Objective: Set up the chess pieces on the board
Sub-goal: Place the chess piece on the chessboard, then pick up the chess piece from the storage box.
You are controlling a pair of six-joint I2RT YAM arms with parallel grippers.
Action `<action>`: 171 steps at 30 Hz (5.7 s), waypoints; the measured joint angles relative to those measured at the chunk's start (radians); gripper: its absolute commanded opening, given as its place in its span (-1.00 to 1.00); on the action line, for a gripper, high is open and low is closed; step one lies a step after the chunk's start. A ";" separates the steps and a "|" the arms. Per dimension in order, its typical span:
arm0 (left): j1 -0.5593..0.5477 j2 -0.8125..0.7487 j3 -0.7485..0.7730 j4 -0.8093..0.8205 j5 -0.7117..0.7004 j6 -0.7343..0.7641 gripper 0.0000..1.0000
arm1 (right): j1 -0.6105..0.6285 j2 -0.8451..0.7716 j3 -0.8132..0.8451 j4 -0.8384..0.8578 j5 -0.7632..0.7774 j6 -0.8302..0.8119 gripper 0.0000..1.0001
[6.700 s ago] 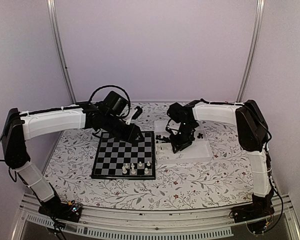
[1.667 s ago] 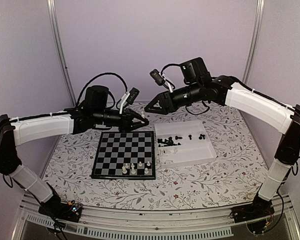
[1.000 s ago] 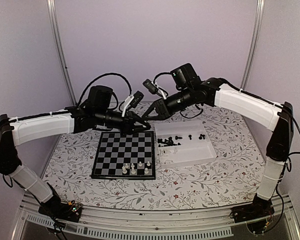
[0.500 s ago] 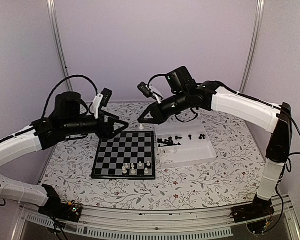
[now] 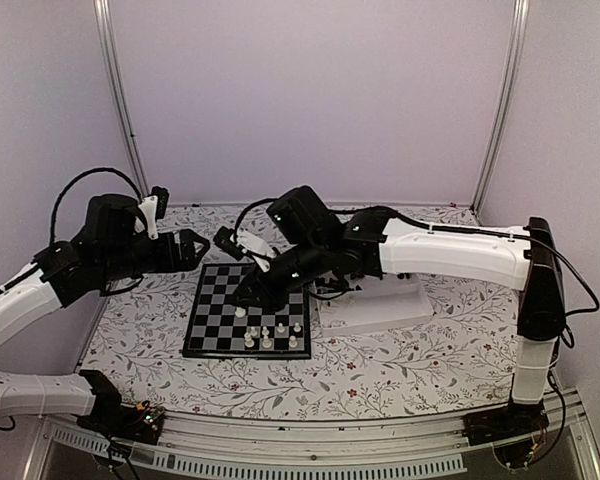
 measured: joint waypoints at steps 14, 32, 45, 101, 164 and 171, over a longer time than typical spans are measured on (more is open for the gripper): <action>0.036 -0.130 -0.088 -0.003 -0.077 -0.080 0.77 | 0.114 0.177 0.157 0.028 0.166 -0.117 -1.00; 0.060 -0.139 -0.056 -0.068 -0.029 -0.104 0.74 | 0.116 0.309 0.125 0.128 0.235 -0.100 -1.00; 0.069 -0.126 -0.044 -0.066 -0.011 -0.119 0.72 | 0.100 0.309 0.060 0.135 0.286 -0.081 -1.00; 0.074 -0.125 -0.044 -0.068 0.028 -0.110 0.70 | 0.055 0.354 0.090 0.148 0.208 -0.014 -0.25; 0.053 0.178 0.095 -0.026 0.412 0.086 0.12 | -0.315 0.175 -0.095 -0.203 0.195 0.282 -0.62; 0.052 0.178 0.095 -0.026 0.410 0.086 0.12 | -0.305 0.183 -0.061 -0.237 0.223 0.287 -0.65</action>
